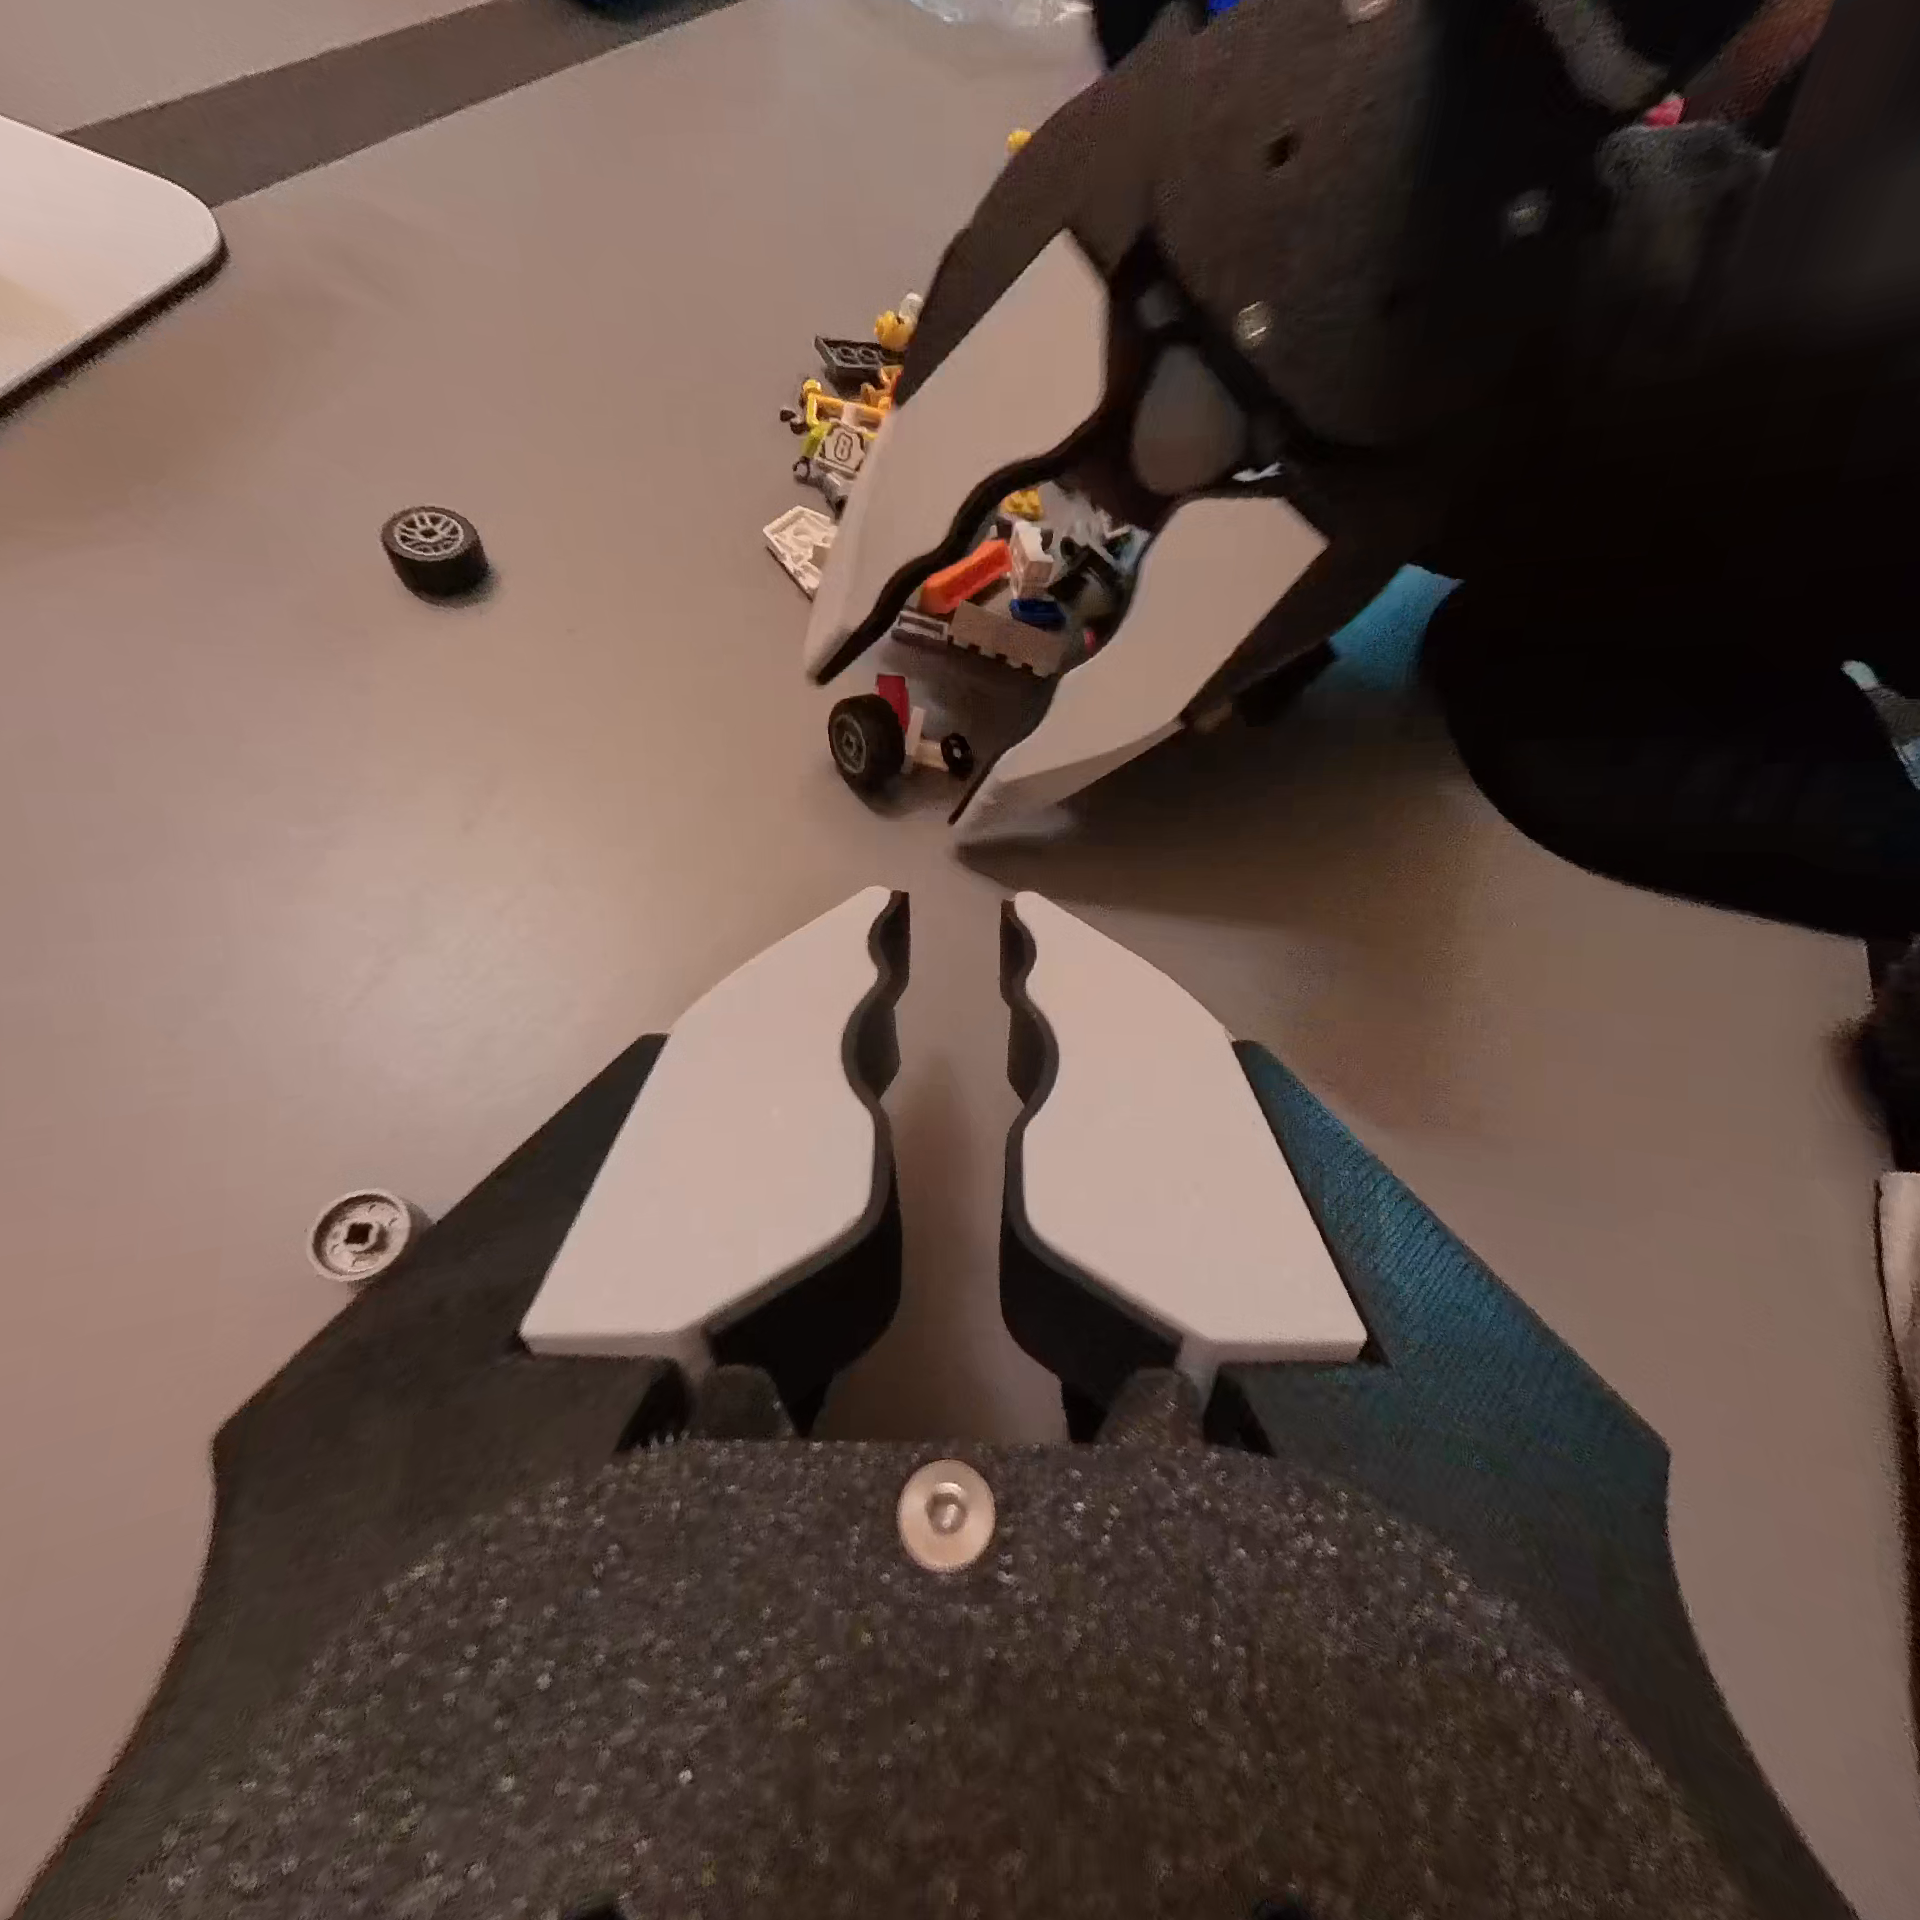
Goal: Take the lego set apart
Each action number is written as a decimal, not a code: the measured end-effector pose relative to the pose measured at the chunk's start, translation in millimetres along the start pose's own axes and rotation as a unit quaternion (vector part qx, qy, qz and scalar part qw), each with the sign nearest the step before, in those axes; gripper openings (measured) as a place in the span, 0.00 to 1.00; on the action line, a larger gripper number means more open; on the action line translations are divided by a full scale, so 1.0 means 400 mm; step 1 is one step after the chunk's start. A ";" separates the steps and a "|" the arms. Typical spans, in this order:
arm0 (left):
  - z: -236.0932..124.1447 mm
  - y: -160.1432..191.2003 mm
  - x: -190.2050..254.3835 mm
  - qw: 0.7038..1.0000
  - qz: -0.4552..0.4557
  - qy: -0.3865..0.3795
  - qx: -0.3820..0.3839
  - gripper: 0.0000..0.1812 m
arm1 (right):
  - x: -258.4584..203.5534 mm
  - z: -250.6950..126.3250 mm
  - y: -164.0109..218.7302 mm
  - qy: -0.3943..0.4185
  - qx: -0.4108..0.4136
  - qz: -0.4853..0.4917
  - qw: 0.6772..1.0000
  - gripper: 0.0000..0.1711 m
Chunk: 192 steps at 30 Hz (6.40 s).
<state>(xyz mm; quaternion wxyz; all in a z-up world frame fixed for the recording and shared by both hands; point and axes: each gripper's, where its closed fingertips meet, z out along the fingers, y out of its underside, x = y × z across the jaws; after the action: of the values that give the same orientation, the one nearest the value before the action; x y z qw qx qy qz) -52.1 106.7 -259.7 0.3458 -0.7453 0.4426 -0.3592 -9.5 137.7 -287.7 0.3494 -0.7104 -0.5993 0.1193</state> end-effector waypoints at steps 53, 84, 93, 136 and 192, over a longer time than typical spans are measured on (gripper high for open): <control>0.010 0.011 0.049 0.998 -0.028 0.064 0.001 0.06 | -0.004 -0.023 0.053 0.010 -0.033 0.064 0.997 0.12; -0.023 -0.072 0.144 0.970 -0.105 0.191 0.104 0.06 | -0.139 -0.163 -0.141 0.030 0.211 -0.012 0.977 0.13; -0.017 -0.069 0.113 0.976 -0.108 0.157 0.106 0.06 | -0.119 -0.186 -0.128 0.044 0.207 0.003 0.977 0.11; -0.008 -0.055 0.126 0.960 -0.163 0.206 0.096 0.05 | -0.135 -0.148 -0.125 0.112 0.142 -0.050 0.982 0.12; -0.065 -0.122 0.115 0.979 0.044 0.066 0.190 0.05 | -0.107 -0.183 -0.210 -0.046 0.300 0.172 0.937 0.06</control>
<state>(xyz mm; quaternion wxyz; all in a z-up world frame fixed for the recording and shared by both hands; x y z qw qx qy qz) -37.8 77.7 -195.4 0.4664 -0.6209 0.4202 -0.4695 -42.0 75.1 -191.4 0.4925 -0.6588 -0.4196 0.3839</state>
